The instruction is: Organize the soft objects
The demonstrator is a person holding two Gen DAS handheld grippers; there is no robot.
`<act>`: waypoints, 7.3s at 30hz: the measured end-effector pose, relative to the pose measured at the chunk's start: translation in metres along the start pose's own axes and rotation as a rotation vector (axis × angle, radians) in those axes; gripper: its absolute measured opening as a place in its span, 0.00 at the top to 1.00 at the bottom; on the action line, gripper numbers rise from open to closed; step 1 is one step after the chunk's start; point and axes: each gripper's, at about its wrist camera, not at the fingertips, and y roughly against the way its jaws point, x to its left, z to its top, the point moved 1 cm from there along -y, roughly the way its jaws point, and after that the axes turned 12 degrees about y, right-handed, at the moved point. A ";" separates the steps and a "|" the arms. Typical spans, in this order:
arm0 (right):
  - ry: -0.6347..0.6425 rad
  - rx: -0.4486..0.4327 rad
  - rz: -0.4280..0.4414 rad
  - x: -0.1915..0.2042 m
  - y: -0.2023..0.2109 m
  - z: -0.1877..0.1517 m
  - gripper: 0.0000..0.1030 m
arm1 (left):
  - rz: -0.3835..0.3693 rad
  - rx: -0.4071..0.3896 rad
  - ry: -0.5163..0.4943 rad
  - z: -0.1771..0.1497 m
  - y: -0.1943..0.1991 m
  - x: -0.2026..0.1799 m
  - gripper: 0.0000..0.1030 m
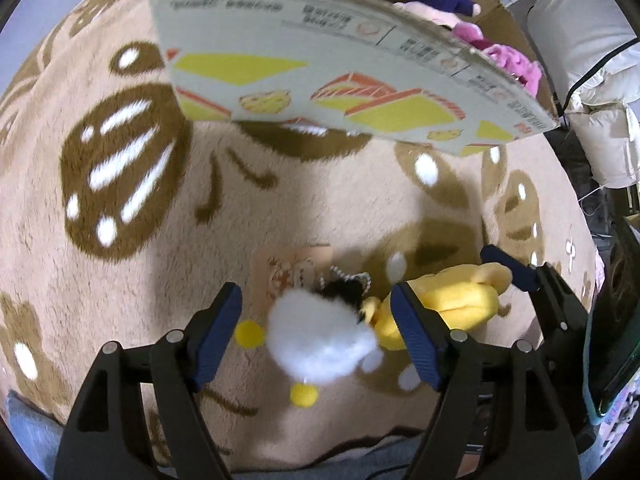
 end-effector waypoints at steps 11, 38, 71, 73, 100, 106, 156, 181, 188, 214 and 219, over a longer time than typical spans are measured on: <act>0.023 0.053 0.062 0.003 0.000 -0.005 0.05 | 0.080 -0.013 -0.121 -0.014 0.008 0.001 0.25; -0.019 0.028 0.087 -0.008 0.020 -0.003 0.36 | 0.166 0.049 -0.257 -0.022 -0.045 -0.036 0.40; -0.046 -0.463 -0.033 -0.019 0.120 0.017 0.36 | 0.162 -0.576 -0.175 -0.039 0.082 -0.035 0.77; -0.034 -0.511 -0.040 -0.017 0.128 0.020 0.36 | 0.146 -0.641 -0.175 -0.035 0.097 -0.037 0.77; 0.059 -0.744 -0.133 -0.037 0.159 0.108 0.33 | 0.116 -0.828 -0.268 0.047 0.128 -0.075 0.75; 0.053 -0.724 -0.101 -0.043 0.137 0.110 0.32 | 0.112 -0.780 -0.275 0.054 0.111 -0.075 0.75; 0.021 -0.617 -0.026 -0.044 0.101 0.098 0.21 | 0.218 -0.802 -0.183 0.020 0.126 -0.041 0.10; 0.007 -0.698 -0.211 -0.020 0.202 0.011 0.00 | 0.186 -0.932 -0.194 -0.088 0.181 -0.033 0.02; 0.014 -0.696 -0.241 -0.012 0.208 -0.003 0.00 | 0.196 -0.936 -0.229 -0.108 0.181 -0.032 0.02; -0.004 -0.593 -0.273 -0.021 0.175 -0.005 0.00 | 0.191 -0.863 -0.218 -0.083 0.154 -0.027 0.02; -0.002 -0.593 -0.272 -0.021 0.174 -0.005 0.00 | 0.190 -0.866 -0.224 -0.082 0.154 -0.026 0.02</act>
